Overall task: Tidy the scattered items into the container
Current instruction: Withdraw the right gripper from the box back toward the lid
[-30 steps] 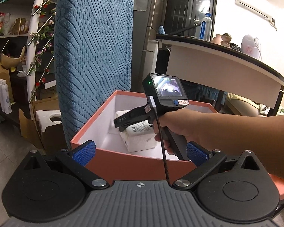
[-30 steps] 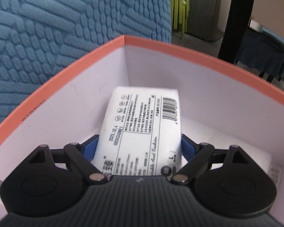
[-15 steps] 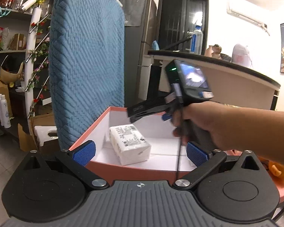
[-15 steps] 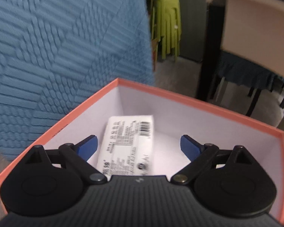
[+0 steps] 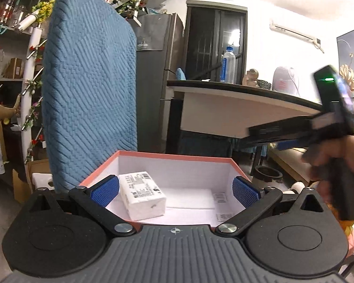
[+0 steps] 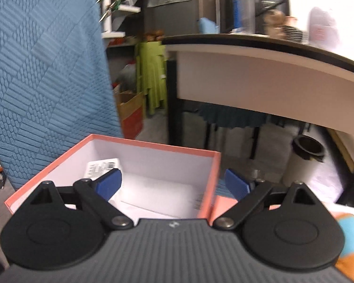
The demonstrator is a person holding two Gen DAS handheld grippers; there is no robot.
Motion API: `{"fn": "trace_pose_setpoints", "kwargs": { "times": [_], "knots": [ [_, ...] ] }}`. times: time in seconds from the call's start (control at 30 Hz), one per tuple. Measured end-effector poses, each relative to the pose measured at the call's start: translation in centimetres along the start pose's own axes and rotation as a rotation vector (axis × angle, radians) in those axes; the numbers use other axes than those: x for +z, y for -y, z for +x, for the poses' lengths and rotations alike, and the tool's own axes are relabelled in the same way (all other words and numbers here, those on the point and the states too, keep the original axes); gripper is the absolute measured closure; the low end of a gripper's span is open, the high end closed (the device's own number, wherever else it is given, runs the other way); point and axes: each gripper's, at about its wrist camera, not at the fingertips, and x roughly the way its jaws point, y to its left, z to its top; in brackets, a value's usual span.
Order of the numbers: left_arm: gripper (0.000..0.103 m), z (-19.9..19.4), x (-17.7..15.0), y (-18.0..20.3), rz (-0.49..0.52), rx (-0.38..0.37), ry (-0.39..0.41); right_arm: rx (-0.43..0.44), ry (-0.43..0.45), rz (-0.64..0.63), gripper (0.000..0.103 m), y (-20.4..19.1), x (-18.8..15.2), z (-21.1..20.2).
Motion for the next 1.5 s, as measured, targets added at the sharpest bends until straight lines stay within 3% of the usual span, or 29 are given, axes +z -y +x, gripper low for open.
{"fn": "trace_pose_setpoints", "kwargs": {
  "times": [0.2,0.33,0.77,1.27,1.5],
  "knots": [
    [0.0,0.3,-0.7,2.4,0.039,-0.046,0.001,-0.062,0.096,0.032,0.001,3.0,-3.9,-6.2],
    [0.0,0.6,-1.2,3.9,0.057,-0.107,-0.046,-0.089,0.144,0.055,0.0,4.2,-6.9,-9.2],
    [0.0,1.0,-2.3,5.9,0.12,-0.128,-0.065,-0.187,0.152,0.125,0.0,6.9,-15.0,-12.1],
    [0.0,1.4,-2.8,6.6,0.149,-0.128,-0.078,-0.203,0.174,0.126,0.0,6.9,-15.4,-12.4],
    [0.0,1.6,-2.7,7.7,0.207,-0.128,-0.062,-0.231,0.211,0.13,0.0,7.2,-15.2,-13.0]
  ]
}}
